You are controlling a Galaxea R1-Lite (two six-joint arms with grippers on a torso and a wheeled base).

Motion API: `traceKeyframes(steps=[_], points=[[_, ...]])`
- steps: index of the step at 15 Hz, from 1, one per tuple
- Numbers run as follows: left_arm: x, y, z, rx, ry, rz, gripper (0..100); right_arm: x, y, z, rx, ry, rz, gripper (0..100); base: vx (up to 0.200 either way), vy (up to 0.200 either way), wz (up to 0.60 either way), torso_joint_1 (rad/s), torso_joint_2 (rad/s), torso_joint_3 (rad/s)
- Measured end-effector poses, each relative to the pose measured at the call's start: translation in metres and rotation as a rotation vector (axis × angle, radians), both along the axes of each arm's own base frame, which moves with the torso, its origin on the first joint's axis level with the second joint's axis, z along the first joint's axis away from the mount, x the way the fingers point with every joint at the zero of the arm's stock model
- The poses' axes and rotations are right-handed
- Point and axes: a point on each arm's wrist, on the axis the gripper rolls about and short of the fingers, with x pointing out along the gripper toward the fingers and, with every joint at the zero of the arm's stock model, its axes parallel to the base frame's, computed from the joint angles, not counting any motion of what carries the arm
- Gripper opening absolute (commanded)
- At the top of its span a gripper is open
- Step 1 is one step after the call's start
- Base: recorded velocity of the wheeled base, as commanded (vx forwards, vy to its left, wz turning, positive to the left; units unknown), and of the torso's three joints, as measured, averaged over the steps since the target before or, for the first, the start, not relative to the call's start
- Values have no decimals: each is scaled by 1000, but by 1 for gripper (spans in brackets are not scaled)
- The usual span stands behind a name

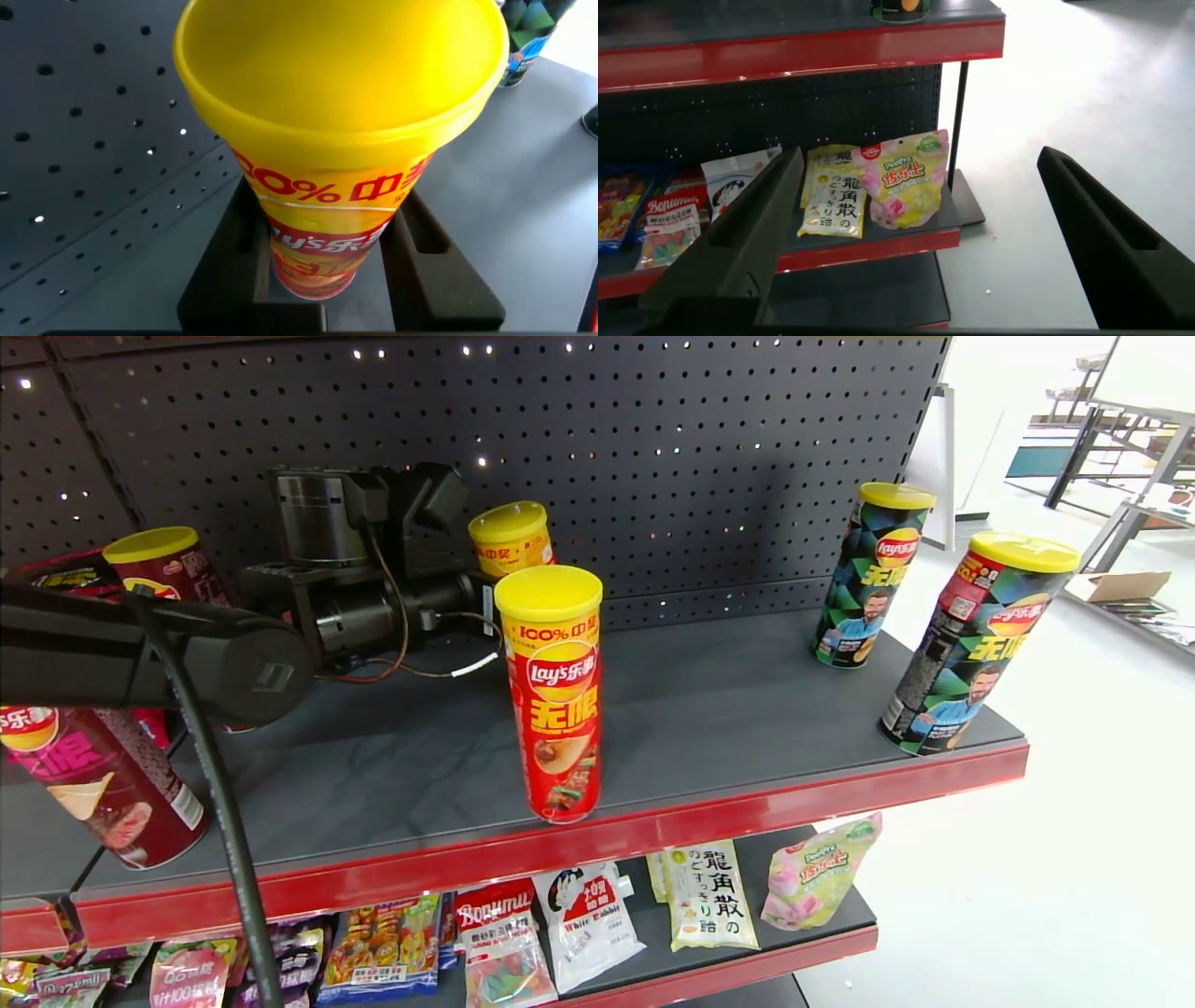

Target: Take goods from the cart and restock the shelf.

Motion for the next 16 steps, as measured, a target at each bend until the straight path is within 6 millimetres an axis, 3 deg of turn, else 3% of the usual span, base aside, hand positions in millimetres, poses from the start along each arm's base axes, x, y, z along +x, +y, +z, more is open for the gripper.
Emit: traceKeyframes(steps=[7, 8, 16], points=[[1, -4, -3, 4, 4, -28, 0, 0, 0, 0, 0, 0, 0, 100, 0, 0, 0, 0, 0, 0], [1, -5, -3, 7, 3, -30, 100, 0, 0, 0, 0, 0, 0, 100, 0, 0, 0, 0, 0, 0], [-2, -3, -3, 7, 8, -22, 100, 0, 0, 0, 0, 0, 0, 100, 0, 0, 0, 0, 0, 0]])
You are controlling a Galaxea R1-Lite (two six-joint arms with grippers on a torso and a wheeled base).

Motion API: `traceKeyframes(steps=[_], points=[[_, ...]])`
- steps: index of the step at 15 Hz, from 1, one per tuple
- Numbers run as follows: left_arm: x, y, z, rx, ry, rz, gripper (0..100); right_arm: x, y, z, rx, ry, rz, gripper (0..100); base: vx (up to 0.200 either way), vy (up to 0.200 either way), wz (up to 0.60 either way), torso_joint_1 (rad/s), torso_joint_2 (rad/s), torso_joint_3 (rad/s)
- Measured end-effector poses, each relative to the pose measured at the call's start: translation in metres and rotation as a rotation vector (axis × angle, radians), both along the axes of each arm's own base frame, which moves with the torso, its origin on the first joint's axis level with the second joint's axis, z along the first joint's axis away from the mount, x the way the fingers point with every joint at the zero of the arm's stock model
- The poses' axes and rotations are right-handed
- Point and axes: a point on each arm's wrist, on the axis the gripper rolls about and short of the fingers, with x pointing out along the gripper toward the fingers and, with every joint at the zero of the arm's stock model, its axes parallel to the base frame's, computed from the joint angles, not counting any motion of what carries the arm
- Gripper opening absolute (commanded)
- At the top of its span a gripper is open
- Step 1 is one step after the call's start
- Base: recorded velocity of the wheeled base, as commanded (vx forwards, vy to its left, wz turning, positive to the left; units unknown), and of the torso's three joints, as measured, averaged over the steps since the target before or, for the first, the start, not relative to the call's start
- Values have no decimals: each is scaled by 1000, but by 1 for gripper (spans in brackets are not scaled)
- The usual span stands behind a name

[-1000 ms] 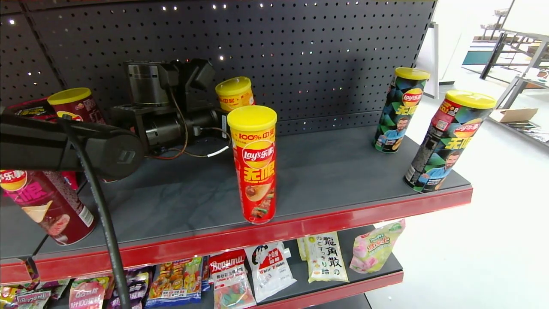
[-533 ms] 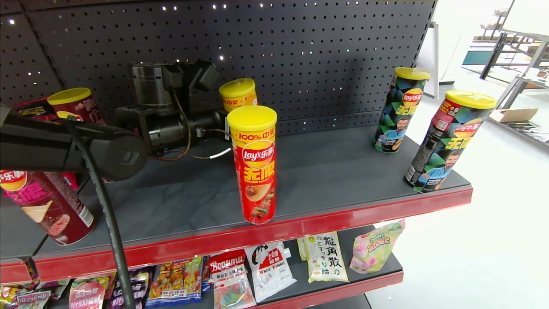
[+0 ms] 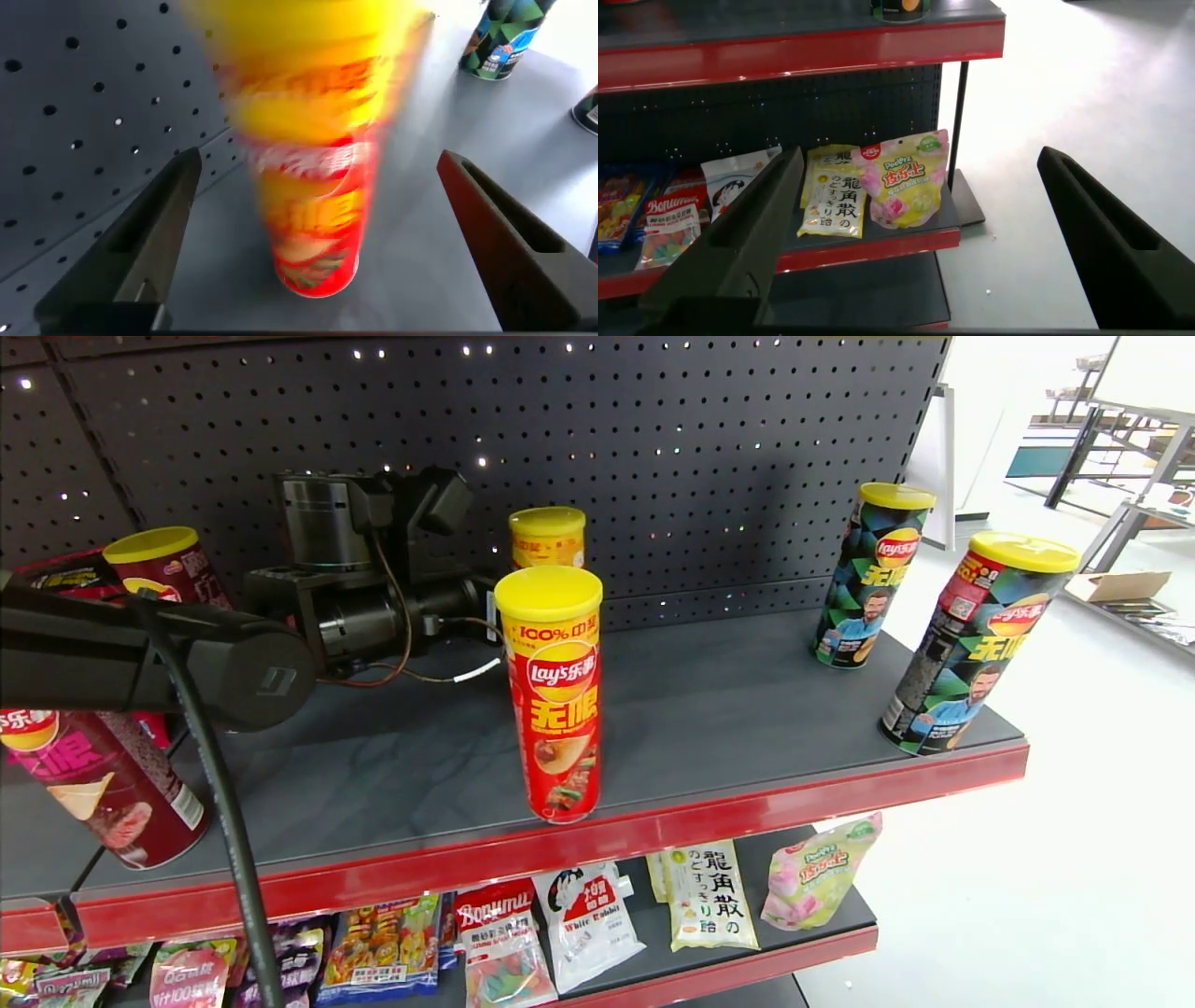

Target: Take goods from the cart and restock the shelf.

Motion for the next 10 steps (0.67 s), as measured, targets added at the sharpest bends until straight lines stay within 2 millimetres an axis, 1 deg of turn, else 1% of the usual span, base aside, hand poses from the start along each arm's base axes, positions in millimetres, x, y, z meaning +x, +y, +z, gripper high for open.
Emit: traceKeyframes(steps=[2, 6, 9, 10], points=[[-6, 4, -3, 6, 15, 5, 100, 0, 0, 0, 0, 0, 0, 100, 0, 0, 0, 0, 0, 0], [-22, 22, -10, 24, 55, 33, 100, 0, 0, 0, 0, 0, 0, 100, 0, 0, 0, 0, 0, 0], [-39, 36, -10, 31, 70, 53, 100, 0, 0, 0, 0, 0, 0, 100, 0, 0, 0, 0, 0, 0], [-48, 40, -10, 32, 74, 57, 100, 0, 0, 0, 0, 0, 0, 100, 0, 0, 0, 0, 0, 0]])
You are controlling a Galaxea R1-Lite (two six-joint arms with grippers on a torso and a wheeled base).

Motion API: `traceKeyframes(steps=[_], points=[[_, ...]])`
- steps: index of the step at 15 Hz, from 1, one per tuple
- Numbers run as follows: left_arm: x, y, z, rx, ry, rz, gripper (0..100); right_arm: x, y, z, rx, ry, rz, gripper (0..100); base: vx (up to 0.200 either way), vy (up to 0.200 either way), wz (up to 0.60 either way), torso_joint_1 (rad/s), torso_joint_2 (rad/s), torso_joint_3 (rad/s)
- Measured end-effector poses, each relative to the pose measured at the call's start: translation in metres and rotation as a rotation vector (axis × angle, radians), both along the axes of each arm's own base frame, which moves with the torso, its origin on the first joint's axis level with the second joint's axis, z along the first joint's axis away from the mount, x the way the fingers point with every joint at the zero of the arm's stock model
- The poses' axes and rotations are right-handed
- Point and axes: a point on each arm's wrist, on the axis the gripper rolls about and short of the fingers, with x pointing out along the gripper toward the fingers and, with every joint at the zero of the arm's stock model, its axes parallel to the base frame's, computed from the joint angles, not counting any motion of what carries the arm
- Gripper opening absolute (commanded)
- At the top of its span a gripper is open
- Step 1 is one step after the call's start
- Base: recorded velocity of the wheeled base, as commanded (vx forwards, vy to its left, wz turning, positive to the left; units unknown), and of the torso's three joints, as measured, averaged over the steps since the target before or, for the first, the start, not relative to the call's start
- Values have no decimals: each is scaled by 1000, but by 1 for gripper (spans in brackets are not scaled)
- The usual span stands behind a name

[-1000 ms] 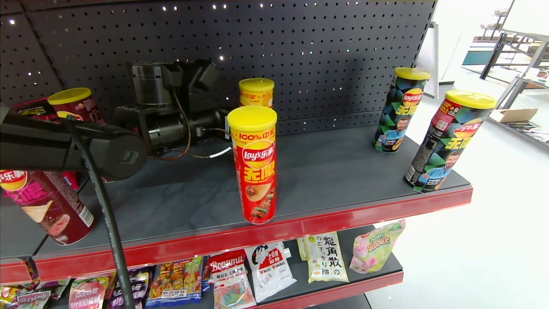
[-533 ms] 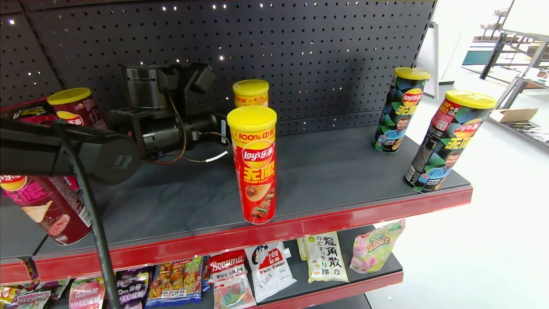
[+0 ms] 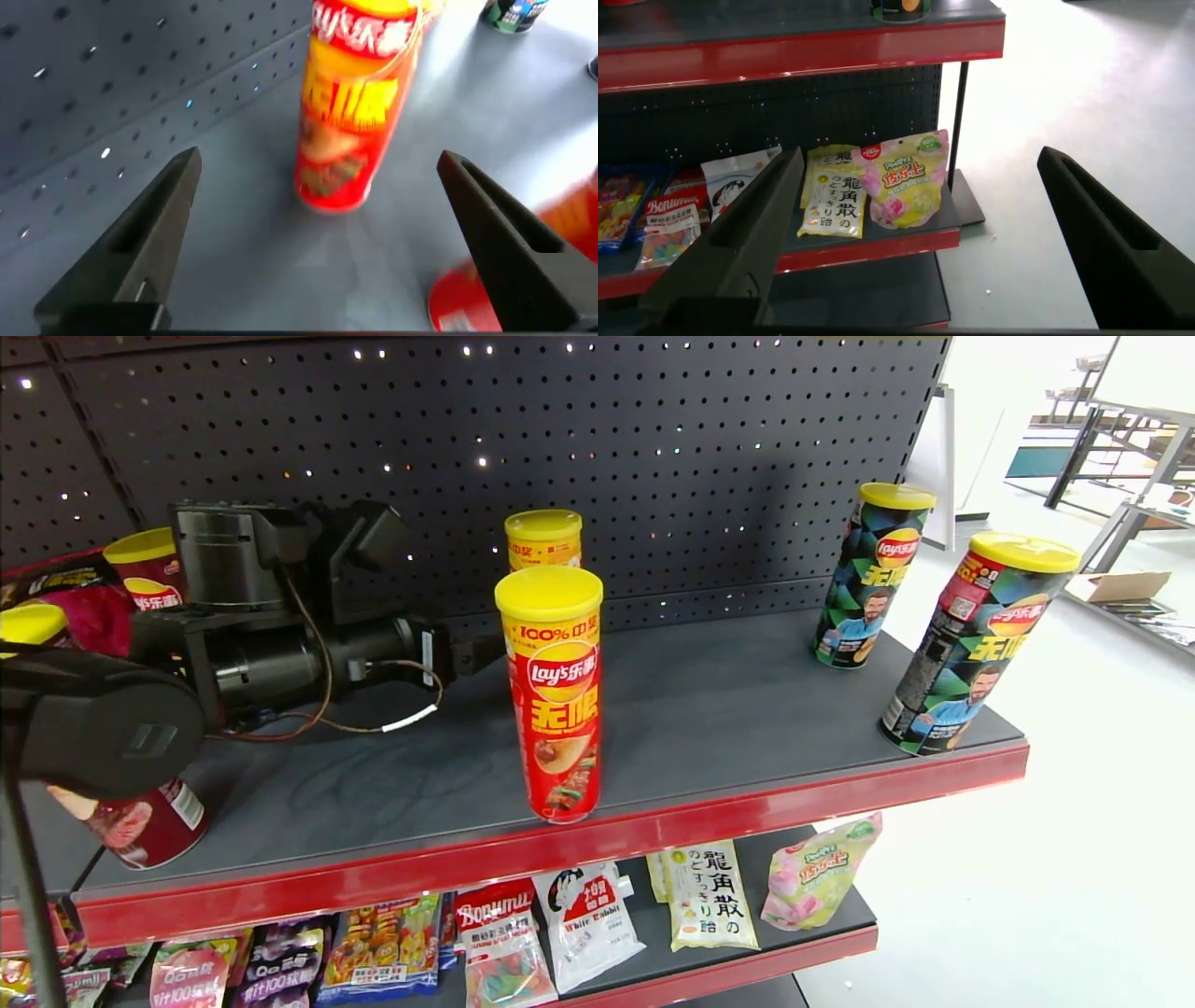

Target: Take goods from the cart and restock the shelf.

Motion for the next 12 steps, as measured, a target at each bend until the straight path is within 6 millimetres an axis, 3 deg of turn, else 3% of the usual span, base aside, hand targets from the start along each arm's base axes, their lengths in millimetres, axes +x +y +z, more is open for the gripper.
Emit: traceKeyframes(steps=[2, 5, 9, 12], points=[[-23, 8, 1, 3, 10, 0, 100, 0, 0, 0, 0, 0, 0, 100, 0, 0, 0, 0, 0, 0], [-78, 27, 14, 19, 63, 2, 100, 0, 0, 0, 0, 0, 0, 100, 0, 0, 0, 0, 0, 0], [-182, 68, 30, -3, 43, 51, 100, 0, 0, 0, 0, 0, 0, 100, 0, 0, 0, 0, 0, 0], [-256, 93, 11, -37, 3, 125, 100, 0, 0, 0, 0, 0, 0, 100, 0, 0, 0, 0, 0, 0]])
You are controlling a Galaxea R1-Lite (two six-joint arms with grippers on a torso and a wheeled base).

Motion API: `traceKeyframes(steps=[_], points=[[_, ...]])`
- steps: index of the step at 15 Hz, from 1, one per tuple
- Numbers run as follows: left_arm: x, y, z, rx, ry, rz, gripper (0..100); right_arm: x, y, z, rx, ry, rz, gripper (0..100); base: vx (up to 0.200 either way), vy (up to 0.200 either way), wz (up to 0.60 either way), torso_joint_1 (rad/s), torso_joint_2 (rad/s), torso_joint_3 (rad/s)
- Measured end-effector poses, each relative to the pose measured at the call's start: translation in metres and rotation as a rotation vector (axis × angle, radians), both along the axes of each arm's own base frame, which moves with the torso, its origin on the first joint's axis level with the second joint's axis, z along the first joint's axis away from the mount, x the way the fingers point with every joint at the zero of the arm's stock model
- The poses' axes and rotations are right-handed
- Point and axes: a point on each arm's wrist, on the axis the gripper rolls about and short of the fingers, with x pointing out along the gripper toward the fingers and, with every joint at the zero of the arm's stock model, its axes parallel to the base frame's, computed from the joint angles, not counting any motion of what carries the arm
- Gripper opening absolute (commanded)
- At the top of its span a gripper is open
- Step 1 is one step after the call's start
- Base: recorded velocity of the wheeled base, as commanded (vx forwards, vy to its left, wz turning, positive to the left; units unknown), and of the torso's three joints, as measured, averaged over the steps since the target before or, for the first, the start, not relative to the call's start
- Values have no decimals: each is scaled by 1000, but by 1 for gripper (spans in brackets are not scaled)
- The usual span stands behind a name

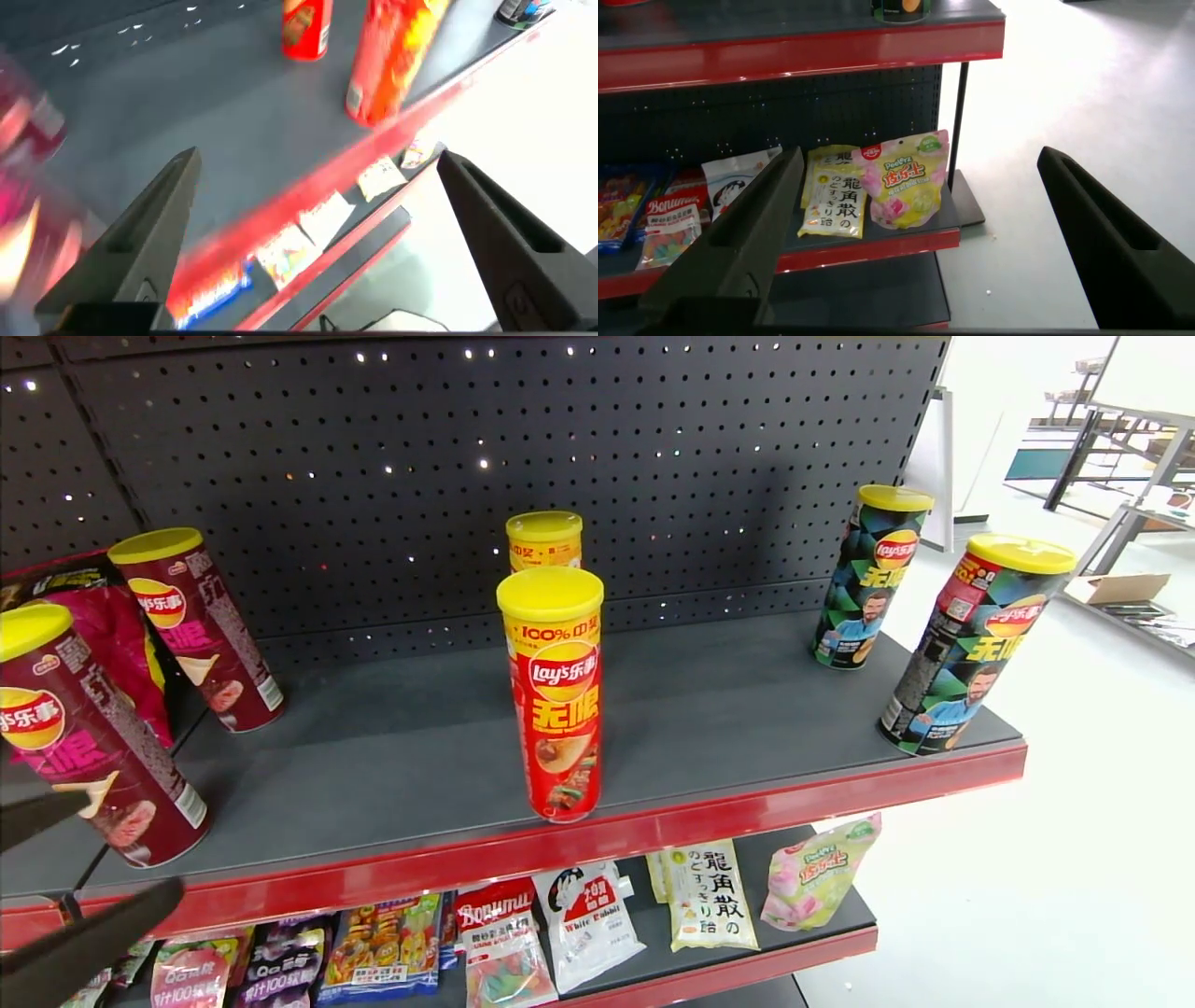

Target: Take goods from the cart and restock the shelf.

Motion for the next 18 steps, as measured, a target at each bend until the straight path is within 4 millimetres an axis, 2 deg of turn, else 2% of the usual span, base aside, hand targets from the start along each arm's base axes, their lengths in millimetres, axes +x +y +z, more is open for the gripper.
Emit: traceKeyframes(steps=[3, 5, 7, 9, 15, 18], points=[[-53, 11, -37, -22, -62, 48, 100, 0, 0, 0, 0, 0, 0, 100, 0, 0, 0, 0, 0, 0], [-70, 16, -68, -13, -77, 145, 100, 0, 0, 0, 0, 0, 0, 100, 0, 0, 0, 0, 0, 0], [-78, 18, -84, -13, -107, 206, 100, 0, 0, 0, -5, 0, 0, 100, 0, 0, 0, 0, 0, 0], [-82, 19, -92, -17, -128, 218, 100, 0, 0, 0, -8, 0, 0, 100, 0, 0, 600, 5, 2, 2], [-85, 20, -97, -22, -153, 231, 100, 0, 0, 0, -9, 0, 0, 100, 0, 0, 600, 6, 4, 2], [-85, 20, -97, -22, -157, 235, 100, 0, 0, 0, -2, 1, 0, 100, 0, 0, 0, 0, 0, 0]])
